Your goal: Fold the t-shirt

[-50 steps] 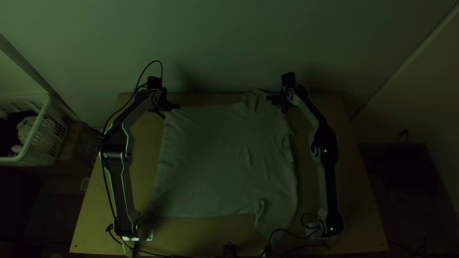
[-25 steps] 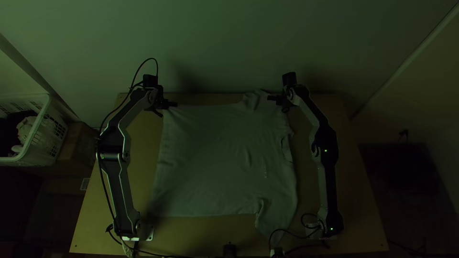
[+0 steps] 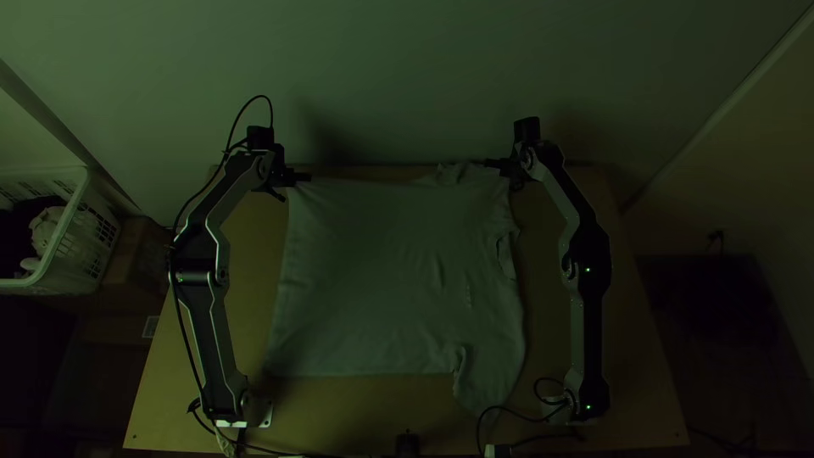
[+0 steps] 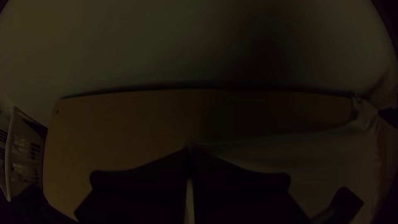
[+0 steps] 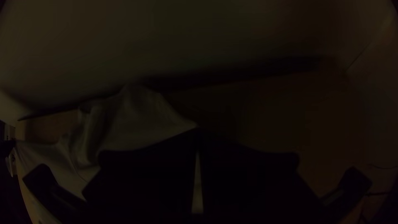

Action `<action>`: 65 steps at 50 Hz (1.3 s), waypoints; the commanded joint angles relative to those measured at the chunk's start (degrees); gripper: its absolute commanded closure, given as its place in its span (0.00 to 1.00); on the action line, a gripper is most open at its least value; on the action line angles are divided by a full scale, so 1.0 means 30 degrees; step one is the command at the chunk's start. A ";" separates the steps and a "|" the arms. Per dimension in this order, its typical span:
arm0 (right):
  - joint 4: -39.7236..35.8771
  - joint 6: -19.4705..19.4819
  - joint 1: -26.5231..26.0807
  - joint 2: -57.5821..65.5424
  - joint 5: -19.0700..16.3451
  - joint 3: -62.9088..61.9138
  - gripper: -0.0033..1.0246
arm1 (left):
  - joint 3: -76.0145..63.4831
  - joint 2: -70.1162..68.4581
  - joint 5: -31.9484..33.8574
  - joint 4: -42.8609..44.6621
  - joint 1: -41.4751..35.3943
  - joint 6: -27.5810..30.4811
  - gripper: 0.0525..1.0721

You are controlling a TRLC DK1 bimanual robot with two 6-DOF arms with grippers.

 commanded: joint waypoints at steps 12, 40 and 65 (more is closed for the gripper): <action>-0.0481 -0.0188 -0.0163 -0.1712 0.0555 -0.0329 0.97 | 0.0719 -0.0586 -0.0150 -0.0627 0.0274 -0.0976 0.97; -0.2854 -0.0715 0.0482 -0.3763 0.0555 -0.2937 0.97 | -0.2944 -0.2754 0.0729 0.0194 0.0303 -0.1035 0.97; -0.2590 -0.0715 0.1390 -0.6985 0.0555 -0.7858 0.97 | -0.9008 -0.6152 0.0876 0.2362 0.0508 -0.0654 0.97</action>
